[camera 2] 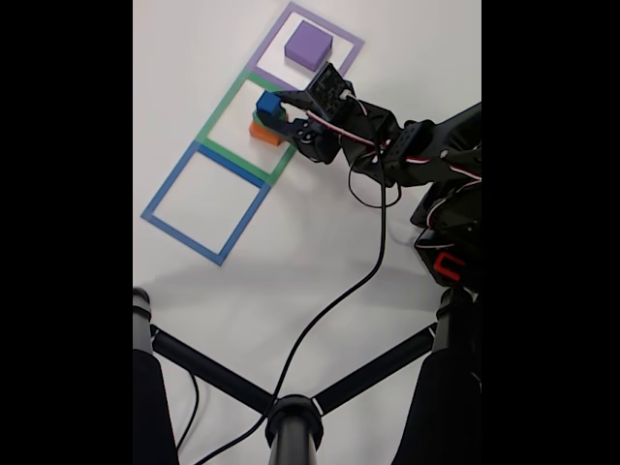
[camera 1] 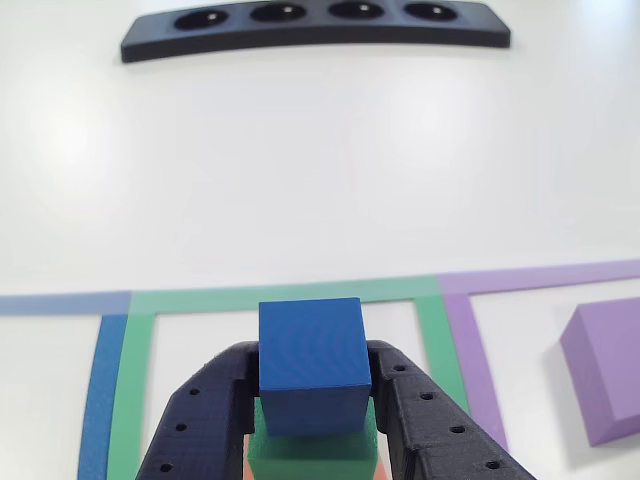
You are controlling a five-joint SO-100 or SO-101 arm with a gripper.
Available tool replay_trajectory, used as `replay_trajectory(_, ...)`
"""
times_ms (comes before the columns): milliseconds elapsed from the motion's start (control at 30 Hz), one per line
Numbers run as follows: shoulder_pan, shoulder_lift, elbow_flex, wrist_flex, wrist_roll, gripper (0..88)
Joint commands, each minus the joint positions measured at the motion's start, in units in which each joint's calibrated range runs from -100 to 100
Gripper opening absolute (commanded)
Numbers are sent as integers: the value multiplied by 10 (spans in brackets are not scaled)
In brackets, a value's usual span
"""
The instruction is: Tower of hanoi
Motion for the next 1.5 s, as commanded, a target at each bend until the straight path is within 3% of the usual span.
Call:
replay_trajectory(0,8,1,-23,-15,6,22)
replay_trajectory(667,13,14,-19,-16,6,74)
replay_trajectory(1200,14,0,-23,-33,6,233)
replay_trajectory(1367,10,-81,-29,21,6,255)
replay_trajectory(1467,12,-165,-45,128,6,242)
